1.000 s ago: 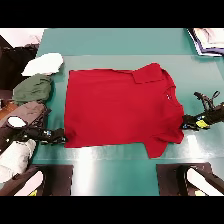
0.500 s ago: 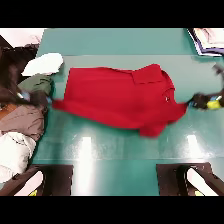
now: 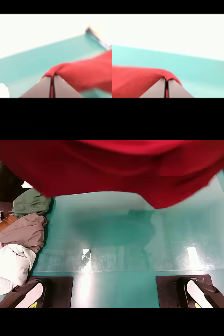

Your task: Fold the shirts.

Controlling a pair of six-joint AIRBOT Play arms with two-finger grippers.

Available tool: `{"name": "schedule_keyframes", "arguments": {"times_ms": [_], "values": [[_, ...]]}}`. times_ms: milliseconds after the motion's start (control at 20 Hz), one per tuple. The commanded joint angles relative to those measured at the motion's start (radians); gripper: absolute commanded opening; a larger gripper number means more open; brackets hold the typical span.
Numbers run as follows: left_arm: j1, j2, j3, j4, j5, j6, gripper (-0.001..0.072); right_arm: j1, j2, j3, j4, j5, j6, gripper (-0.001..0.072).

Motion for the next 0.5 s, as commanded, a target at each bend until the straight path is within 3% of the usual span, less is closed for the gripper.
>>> {"name": "schedule_keyframes", "arguments": {"times_ms": [0,200,450], "values": [[0.001,0.045,0.146,0.003,0.046,-0.024,0.0023,0.0,-0.03,0.28,-0.095,0.024,0.069,0.0013],[0.001,0.055,0.103,0.091,0.045,-0.032,0.0023,0.0,-0.044,0.325,-0.362,0.158,0.169,0.001],[0.001,0.008,-0.388,0.097,-0.018,-0.076,0.0023,0.003,-0.171,0.072,-0.378,0.381,0.168,0.001]]}}
